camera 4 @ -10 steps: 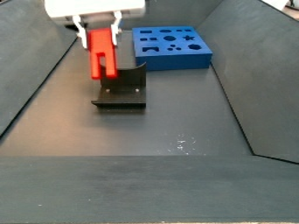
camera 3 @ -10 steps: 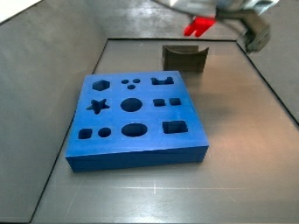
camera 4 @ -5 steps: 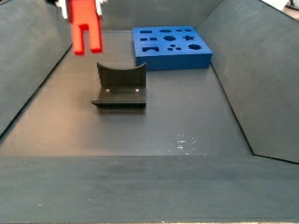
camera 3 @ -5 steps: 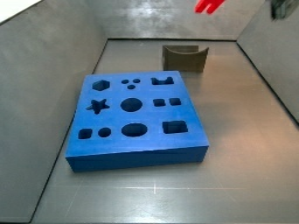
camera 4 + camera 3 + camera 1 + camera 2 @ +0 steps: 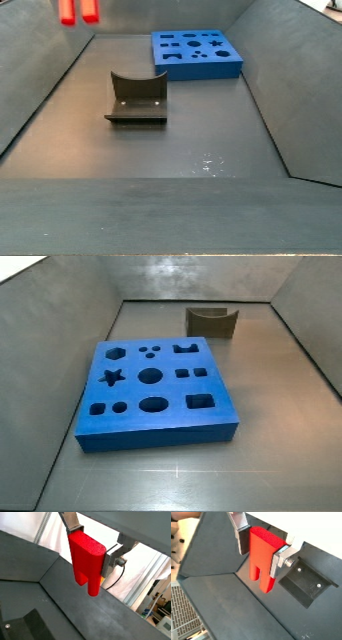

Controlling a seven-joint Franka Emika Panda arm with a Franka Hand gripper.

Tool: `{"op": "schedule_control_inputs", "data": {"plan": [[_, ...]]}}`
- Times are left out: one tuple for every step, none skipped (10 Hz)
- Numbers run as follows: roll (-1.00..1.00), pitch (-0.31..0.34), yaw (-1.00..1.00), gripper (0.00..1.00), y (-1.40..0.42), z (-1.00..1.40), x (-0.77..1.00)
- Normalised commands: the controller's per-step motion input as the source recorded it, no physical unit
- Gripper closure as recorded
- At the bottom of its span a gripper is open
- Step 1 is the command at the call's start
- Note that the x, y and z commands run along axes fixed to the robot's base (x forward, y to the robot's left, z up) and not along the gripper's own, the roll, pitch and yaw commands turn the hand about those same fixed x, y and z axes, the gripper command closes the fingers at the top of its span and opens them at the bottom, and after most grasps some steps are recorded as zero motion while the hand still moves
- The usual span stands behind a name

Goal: Pick up the square-circle object. Move up. Place the square-circle object on the fixture. Regrasp the square-circle object. Move to above the board. Insert the square-circle object.
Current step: Move to above the board.

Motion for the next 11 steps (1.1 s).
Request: {"op": "schedule_control_inputs", "data": {"plan": [[0.02, 0.079, 0.04, 1.0, -0.02, 0.41, 0.07], [0.01, 0.097, 0.04, 1.0, -0.01, 0.25, 0.06], [-1.0, -0.07, -0.1, 1.0, -1.0, 0.21, -0.87], [-1.0, -0.081, -0.09, 1.0, -1.0, 0.19, -0.89], [-1.0, -0.115, -0.09, 1.0, -1.0, 0.2, -0.94], [-1.0, -0.141, -0.08, 1.0, -1.0, 0.18, -0.98], [-1.0, -0.179, -0.08, 1.0, -0.98, 0.19, -1.0], [-1.0, -0.208, -0.08, 1.0, -0.94, 0.18, -1.0], [-1.0, -0.237, -0.08, 1.0, -0.89, 0.17, -1.0], [-1.0, -0.258, -0.09, 1.0, -0.85, 0.17, -1.0], [-1.0, -0.298, -0.09, 1.0, -0.77, 0.15, -1.0]]}}
